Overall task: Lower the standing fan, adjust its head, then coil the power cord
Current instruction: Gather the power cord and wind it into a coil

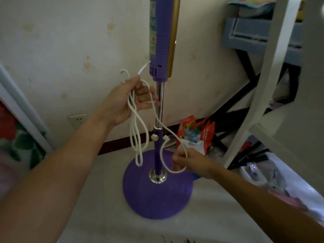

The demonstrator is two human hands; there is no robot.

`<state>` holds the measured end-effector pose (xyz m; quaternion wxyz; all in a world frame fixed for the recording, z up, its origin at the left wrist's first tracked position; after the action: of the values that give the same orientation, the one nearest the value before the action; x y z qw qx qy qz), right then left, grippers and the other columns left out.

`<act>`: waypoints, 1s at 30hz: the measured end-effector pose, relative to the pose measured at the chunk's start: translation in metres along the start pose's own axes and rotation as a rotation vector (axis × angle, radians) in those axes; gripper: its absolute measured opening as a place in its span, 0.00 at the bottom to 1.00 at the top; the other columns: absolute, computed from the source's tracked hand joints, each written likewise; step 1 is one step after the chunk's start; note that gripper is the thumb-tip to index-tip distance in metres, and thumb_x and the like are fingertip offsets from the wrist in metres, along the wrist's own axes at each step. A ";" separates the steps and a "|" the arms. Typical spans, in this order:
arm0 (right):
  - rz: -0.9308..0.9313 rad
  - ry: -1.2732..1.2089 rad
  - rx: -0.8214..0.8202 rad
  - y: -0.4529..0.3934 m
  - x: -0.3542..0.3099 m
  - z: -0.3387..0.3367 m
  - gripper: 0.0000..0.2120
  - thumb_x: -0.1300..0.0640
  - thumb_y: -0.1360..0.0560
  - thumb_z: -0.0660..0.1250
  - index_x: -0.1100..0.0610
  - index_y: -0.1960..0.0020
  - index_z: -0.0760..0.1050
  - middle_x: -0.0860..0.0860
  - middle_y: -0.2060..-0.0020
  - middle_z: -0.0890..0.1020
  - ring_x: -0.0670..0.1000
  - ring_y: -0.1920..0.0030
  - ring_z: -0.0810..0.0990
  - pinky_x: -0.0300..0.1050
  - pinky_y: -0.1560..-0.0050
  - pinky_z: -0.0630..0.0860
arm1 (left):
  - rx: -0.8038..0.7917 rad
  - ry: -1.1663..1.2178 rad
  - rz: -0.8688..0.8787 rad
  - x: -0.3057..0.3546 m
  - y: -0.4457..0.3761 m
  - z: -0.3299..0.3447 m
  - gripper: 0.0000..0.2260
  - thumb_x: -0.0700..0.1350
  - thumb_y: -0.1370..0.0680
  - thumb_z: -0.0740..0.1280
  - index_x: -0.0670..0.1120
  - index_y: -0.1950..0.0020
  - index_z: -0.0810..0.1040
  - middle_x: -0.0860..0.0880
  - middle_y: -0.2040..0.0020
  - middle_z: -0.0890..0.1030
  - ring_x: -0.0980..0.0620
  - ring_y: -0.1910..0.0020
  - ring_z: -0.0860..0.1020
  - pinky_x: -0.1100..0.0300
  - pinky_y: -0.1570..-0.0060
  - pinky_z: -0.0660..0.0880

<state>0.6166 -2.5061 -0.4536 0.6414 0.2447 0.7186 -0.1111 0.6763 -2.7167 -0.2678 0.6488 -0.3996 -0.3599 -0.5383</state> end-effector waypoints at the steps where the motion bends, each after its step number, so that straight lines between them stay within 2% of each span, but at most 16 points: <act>1: 0.025 -0.103 0.021 0.006 0.005 -0.006 0.13 0.58 0.18 0.64 0.52 0.60 0.81 0.50 0.67 0.82 0.46 0.61 0.85 0.37 0.57 0.80 | 0.018 -0.052 0.004 0.002 0.001 -0.001 0.24 0.49 0.15 0.55 0.46 0.69 0.78 0.43 0.62 0.83 0.45 0.61 0.84 0.44 0.53 0.82; 3: 0.052 -0.282 0.113 0.017 0.011 -0.026 0.11 0.53 0.21 0.66 0.55 0.59 0.79 0.51 0.71 0.79 0.51 0.64 0.84 0.41 0.60 0.81 | 0.064 -0.094 0.026 0.007 0.003 -0.004 0.24 0.50 0.15 0.56 0.46 0.68 0.78 0.44 0.65 0.81 0.48 0.68 0.81 0.48 0.60 0.83; 5: 0.068 -0.391 0.148 0.026 0.015 -0.050 0.13 0.50 0.23 0.68 0.60 0.56 0.75 0.49 0.75 0.70 0.48 0.74 0.74 0.40 0.69 0.77 | 0.091 -0.117 0.053 0.008 0.003 -0.005 0.20 0.51 0.16 0.56 0.44 0.64 0.73 0.46 0.68 0.79 0.51 0.74 0.76 0.54 0.68 0.80; 7: 0.089 -0.444 0.126 0.034 0.013 -0.073 0.13 0.51 0.23 0.70 0.62 0.53 0.74 0.48 0.75 0.64 0.45 0.77 0.63 0.38 0.75 0.67 | 0.106 -0.130 0.052 0.007 0.003 -0.006 0.17 0.52 0.16 0.56 0.45 0.61 0.68 0.48 0.71 0.75 0.54 0.77 0.70 0.61 0.75 0.74; 8: 0.113 -0.441 0.107 0.039 0.012 -0.083 0.12 0.52 0.24 0.72 0.60 0.55 0.75 0.48 0.74 0.63 0.45 0.76 0.61 0.38 0.75 0.64 | 0.112 -0.130 0.045 0.007 0.002 -0.007 0.17 0.53 0.16 0.56 0.46 0.61 0.67 0.50 0.72 0.73 0.56 0.79 0.67 0.64 0.77 0.70; 10: 0.195 -0.345 0.090 0.049 0.011 -0.097 0.11 0.51 0.27 0.73 0.59 0.56 0.78 0.50 0.72 0.65 0.45 0.74 0.64 0.38 0.73 0.65 | 0.123 -0.124 0.036 0.008 0.001 -0.011 0.17 0.54 0.16 0.56 0.47 0.62 0.65 0.52 0.74 0.69 0.58 0.80 0.63 0.67 0.80 0.64; 13: 0.269 -0.106 0.195 0.059 0.010 -0.113 0.14 0.50 0.24 0.69 0.62 0.54 0.80 0.50 0.71 0.69 0.46 0.73 0.67 0.37 0.72 0.68 | 0.135 -0.121 0.008 0.011 0.002 -0.015 0.16 0.54 0.17 0.58 0.49 0.61 0.64 0.53 0.75 0.68 0.59 0.80 0.61 0.68 0.82 0.61; 16: 0.066 -0.003 0.438 0.050 -0.022 -0.117 0.13 0.55 0.18 0.62 0.60 0.55 0.80 0.48 0.74 0.67 0.47 0.73 0.63 0.36 0.76 0.63 | 0.144 -0.211 -0.010 0.015 0.005 -0.021 0.15 0.55 0.22 0.66 0.49 0.62 0.65 0.54 0.75 0.65 0.59 0.80 0.60 0.68 0.82 0.60; 18: -0.103 0.035 0.503 0.041 -0.064 -0.110 0.13 0.52 0.19 0.64 0.58 0.56 0.81 0.45 0.75 0.70 0.45 0.75 0.67 0.34 0.77 0.65 | 0.126 -0.300 -0.012 0.023 0.007 -0.024 0.16 0.51 0.24 0.70 0.50 0.64 0.66 0.54 0.74 0.64 0.60 0.79 0.60 0.68 0.82 0.60; 20: -0.221 0.077 0.450 0.031 -0.108 -0.096 0.14 0.46 0.23 0.65 0.55 0.55 0.83 0.43 0.76 0.71 0.41 0.76 0.68 0.32 0.76 0.66 | 0.103 -0.370 -0.037 0.029 0.010 -0.025 0.14 0.48 0.26 0.73 0.50 0.66 0.70 0.54 0.73 0.64 0.59 0.78 0.60 0.68 0.81 0.60; 22: -0.293 0.107 0.366 0.019 -0.142 -0.076 0.12 0.46 0.21 0.64 0.50 0.55 0.84 0.43 0.74 0.69 0.42 0.74 0.66 0.34 0.75 0.64 | 0.095 -0.426 -0.058 0.030 0.012 -0.023 0.11 0.47 0.30 0.76 0.48 0.61 0.74 0.54 0.73 0.66 0.59 0.78 0.61 0.67 0.80 0.61; 25: -0.386 0.221 0.353 -0.005 -0.178 -0.044 0.12 0.47 0.19 0.64 0.44 0.56 0.83 0.41 0.74 0.71 0.41 0.73 0.68 0.35 0.74 0.66 | 0.077 -0.455 -0.066 0.025 0.014 -0.019 0.15 0.49 0.33 0.78 0.46 0.61 0.73 0.52 0.73 0.65 0.58 0.77 0.62 0.66 0.79 0.61; 27: -0.451 0.307 0.414 -0.021 -0.195 -0.027 0.11 0.48 0.18 0.65 0.45 0.55 0.84 0.39 0.73 0.74 0.39 0.73 0.71 0.34 0.73 0.69 | 0.061 -0.459 -0.074 0.021 0.014 -0.017 0.19 0.53 0.34 0.80 0.46 0.63 0.71 0.51 0.71 0.67 0.57 0.77 0.62 0.66 0.78 0.62; 29: -0.502 0.420 0.492 -0.033 -0.205 -0.017 0.10 0.49 0.19 0.66 0.51 0.51 0.85 0.40 0.66 0.82 0.41 0.66 0.79 0.37 0.66 0.74 | 0.071 -0.457 -0.082 0.018 0.015 -0.016 0.20 0.55 0.37 0.81 0.46 0.62 0.74 0.47 0.67 0.76 0.58 0.76 0.65 0.66 0.78 0.64; 30: -0.513 0.459 0.537 -0.038 -0.208 -0.014 0.11 0.50 0.20 0.67 0.54 0.51 0.85 0.45 0.62 0.85 0.43 0.61 0.81 0.40 0.62 0.76 | 0.064 -0.471 -0.081 0.018 0.015 -0.015 0.21 0.55 0.38 0.82 0.45 0.61 0.75 0.45 0.63 0.81 0.58 0.76 0.66 0.66 0.77 0.64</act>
<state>0.5978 -2.5760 -0.2548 0.3301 0.2346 0.8258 -0.3926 0.6947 -2.7361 -0.2601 0.5370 -0.4788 -0.5339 -0.4441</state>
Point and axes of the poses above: each hand's wrist, its own y-axis away from the middle knuckle, its own z-axis out of the palm, x = y × z, the point moved 4 cm from there along -y, towards the middle knuckle
